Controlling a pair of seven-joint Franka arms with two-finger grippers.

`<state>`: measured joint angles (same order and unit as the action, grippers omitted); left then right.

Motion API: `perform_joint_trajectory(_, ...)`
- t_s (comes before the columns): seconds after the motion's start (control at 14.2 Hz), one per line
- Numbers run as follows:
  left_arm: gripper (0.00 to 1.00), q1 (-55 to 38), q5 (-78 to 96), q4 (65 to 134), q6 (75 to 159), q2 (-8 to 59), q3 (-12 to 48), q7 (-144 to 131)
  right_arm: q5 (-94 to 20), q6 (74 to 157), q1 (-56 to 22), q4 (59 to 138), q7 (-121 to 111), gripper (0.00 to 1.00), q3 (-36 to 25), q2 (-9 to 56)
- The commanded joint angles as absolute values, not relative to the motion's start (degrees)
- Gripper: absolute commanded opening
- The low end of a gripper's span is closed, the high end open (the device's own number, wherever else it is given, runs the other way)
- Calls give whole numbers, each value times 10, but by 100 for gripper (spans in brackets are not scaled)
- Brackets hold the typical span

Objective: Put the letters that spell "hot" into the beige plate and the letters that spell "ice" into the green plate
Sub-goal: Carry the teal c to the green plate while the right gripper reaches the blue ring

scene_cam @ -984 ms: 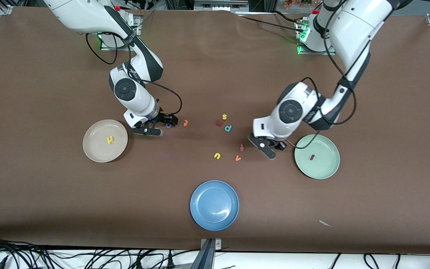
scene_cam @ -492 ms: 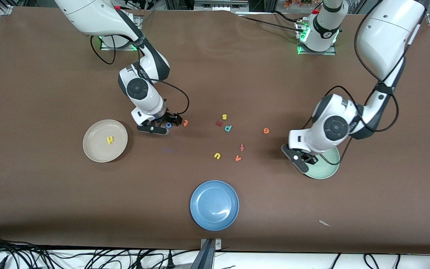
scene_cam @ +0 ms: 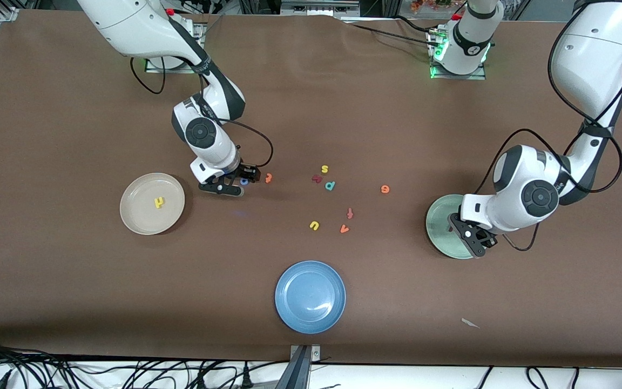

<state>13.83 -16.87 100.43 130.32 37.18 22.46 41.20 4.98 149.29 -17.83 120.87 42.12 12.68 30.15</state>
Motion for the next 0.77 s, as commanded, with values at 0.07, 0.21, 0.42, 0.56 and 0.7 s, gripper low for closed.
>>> perform_joint_trajectory(0.07,17,137,-209,996,1302,386,225,413,62,1499,-182,1203,433,64,124,308)
perform_joint_trajectory(0.21,45,137,-217,998,1302,386,225,394,62,1498,-182,1201,434,57,124,308)
perform_joint_trajectory(0.42,100,135,-221,994,1298,381,227,407,62,1497,-182,1197,434,46,124,308)
perform_joint_trajectory(0.56,100,134,-219,994,1295,376,230,410,62,1497,-182,1196,435,39,124,309)
perform_joint_trajectory(0.7,100,129,-211,994,1282,359,238,402,61,1497,-182,1195,437,35,124,310)
